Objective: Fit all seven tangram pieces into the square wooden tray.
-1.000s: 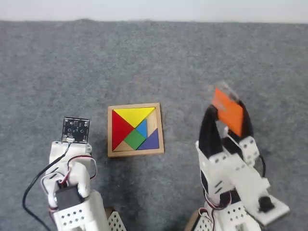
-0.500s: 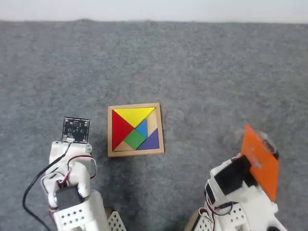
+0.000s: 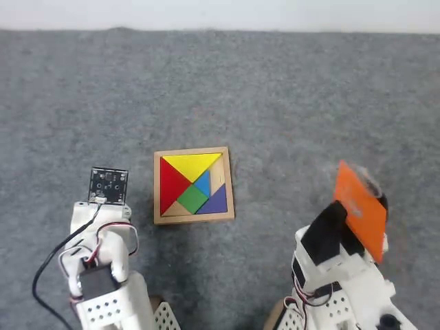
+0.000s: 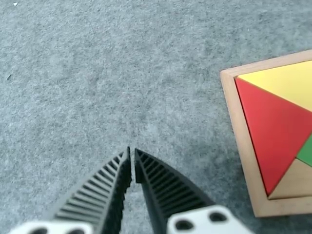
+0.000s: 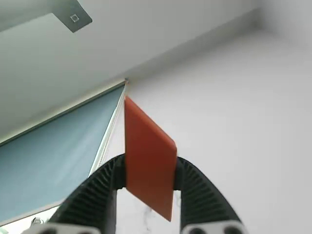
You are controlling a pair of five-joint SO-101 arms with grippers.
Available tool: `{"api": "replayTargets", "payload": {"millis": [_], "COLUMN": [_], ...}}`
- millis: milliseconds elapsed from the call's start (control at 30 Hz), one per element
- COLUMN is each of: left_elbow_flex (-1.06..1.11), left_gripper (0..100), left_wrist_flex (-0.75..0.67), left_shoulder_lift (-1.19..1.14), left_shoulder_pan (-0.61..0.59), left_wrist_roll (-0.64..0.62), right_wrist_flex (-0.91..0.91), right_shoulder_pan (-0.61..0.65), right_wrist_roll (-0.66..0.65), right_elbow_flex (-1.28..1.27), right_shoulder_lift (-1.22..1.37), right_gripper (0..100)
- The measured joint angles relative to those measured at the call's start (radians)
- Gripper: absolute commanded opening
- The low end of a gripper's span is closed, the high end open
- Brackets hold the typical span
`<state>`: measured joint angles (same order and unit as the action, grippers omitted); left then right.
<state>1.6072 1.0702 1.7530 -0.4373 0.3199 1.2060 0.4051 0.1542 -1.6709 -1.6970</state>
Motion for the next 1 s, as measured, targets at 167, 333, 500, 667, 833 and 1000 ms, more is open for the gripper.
{"api": "replayTargets", "payload": {"millis": [167, 333, 500, 667, 833, 1000], "left_elbow_flex": [0.000, 0.000, 0.000, 0.000, 0.000, 0.000], "left_gripper": [2, 2, 2, 2, 2, 2], "left_wrist_flex": [0.000, 0.000, 0.000, 0.000, 0.000, 0.000], "left_shoulder_lift": [0.000, 0.000, 0.000, 0.000, 0.000, 0.000], "left_shoulder_pan": [0.000, 0.000, 0.000, 0.000, 0.000, 0.000], "left_wrist_roll": [0.000, 0.000, 0.000, 0.000, 0.000, 0.000], "right_wrist_flex": [0.012, 0.014, 0.014, 0.037, 0.126, 0.133], "right_shoulder_pan": [0.000, 0.000, -0.006, -0.005, -0.005, -0.006], "right_wrist_roll": [0.000, 0.000, 0.000, 0.000, 0.000, 0.000], "right_elbow_flex": [0.000, 0.000, 0.000, 0.000, 0.000, 0.000], "right_shoulder_lift": [0.000, 0.000, 0.000, 0.000, 0.000, 0.000], "right_gripper": [0.8, 0.9, 0.9, 6.9, 24.9, 23.6]}}
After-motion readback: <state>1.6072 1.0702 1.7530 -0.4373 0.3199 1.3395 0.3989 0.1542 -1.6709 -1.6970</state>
